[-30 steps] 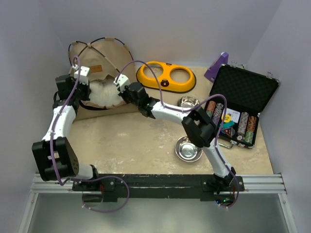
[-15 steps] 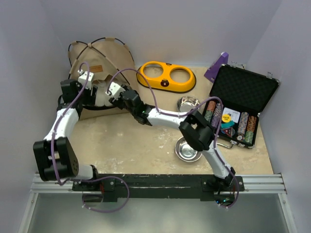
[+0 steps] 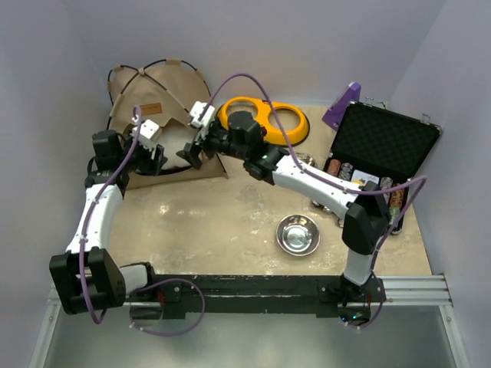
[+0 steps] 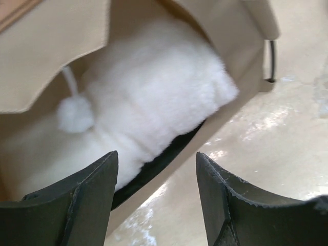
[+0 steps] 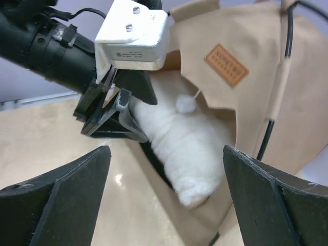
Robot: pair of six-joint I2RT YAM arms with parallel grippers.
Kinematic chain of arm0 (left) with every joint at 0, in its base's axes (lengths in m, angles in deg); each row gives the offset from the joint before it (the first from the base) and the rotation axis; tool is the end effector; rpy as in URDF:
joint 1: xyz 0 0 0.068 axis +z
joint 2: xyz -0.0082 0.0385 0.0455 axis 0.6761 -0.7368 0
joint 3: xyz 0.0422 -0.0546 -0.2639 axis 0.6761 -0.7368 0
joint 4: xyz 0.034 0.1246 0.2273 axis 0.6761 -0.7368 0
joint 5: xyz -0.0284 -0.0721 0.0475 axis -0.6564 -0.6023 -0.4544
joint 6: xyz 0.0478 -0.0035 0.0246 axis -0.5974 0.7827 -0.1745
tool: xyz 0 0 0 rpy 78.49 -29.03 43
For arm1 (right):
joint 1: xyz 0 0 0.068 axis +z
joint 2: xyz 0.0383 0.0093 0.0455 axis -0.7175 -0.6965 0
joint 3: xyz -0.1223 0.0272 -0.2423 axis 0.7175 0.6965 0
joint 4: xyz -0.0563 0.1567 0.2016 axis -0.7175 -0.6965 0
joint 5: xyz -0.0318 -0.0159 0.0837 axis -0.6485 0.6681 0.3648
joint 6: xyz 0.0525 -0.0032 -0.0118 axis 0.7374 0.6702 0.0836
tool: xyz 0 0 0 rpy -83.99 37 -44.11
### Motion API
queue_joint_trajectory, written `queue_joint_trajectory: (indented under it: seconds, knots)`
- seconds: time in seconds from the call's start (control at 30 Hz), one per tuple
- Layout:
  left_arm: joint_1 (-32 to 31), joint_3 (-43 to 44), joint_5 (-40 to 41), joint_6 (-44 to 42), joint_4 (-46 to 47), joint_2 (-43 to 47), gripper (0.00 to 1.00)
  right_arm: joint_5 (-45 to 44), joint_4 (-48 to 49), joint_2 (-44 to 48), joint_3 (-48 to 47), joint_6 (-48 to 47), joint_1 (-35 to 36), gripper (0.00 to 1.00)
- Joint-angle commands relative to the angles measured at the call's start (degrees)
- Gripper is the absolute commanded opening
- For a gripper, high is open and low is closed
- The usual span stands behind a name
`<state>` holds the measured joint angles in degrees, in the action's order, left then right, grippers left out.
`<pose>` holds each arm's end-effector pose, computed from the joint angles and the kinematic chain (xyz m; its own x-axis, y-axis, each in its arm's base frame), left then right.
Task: Set up the pet tent
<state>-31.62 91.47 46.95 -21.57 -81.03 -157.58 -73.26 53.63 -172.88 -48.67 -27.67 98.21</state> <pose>0.2657 0.0322 0.2995 -0.3369 0.2819 -0.8983 0.4594 0.8821 0.1046 0.2720 0.3644 0.3753 0.1661 -0.1180 -0.9790 -0.8831 0.4241 -0.2009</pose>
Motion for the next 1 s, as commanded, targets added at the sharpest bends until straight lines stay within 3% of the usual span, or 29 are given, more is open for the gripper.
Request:
queue_joint_trajectory:
  seconds: [0.0, 0.23, 0.4, 0.5, 0.6, 0.67, 0.73, 0.9, 0.97]
  knots:
    - [-3.7, -1.5, -3.2, 0.4, 6.5, -3.4, 0.65, 14.5, -5.8, 5.1, 4.7, 9.3, -9.0, 0.96]
    - [-10.4, 3.6, 4.2, 2.4, 13.6, -21.3, 0.56, 17.0, -7.9, 8.6, 6.6, 11.5, -20.7, 0.99]
    - [-13.3, 12.9, 7.9, 12.0, 20.9, -33.9, 0.50, 17.5, -8.1, 11.5, 9.2, 11.5, -26.6, 0.98]
    - [-12.8, 16.0, 8.9, 14.6, 22.4, -36.0, 0.50, 17.8, -8.5, 14.0, 11.0, 11.5, -28.3, 0.98]
    - [-12.7, 14.6, 7.9, 13.6, 23.5, -33.8, 0.59, 17.9, -8.1, 16.0, 12.9, 11.5, -28.5, 0.99]
    - [-12.8, 15.2, 2.1, 10.1, 17.9, -31.6, 0.65, 18.5, -8.4, 16.9, 13.7, 11.5, -28.5, 0.99]
    - [-13.2, 15.5, -2.3, 4.5, 7.8, -27.7, 0.77, 18.3, -8.9, 17.9, 14.1, 11.5, -28.5, 0.98]
    - [-12.9, 14.2, 5.7, -5.0, -10.2, -15.6, 0.83, 16.2, -11.6, 20.6, 15.3, 9.9, -28.7, 0.99]
    - [-10.9, 13.2, 4.8, -7.3, -15.2, -11.9, 0.84, 15.4, -12.7, 21.4, 15.6, 9.1, -28.9, 0.99]
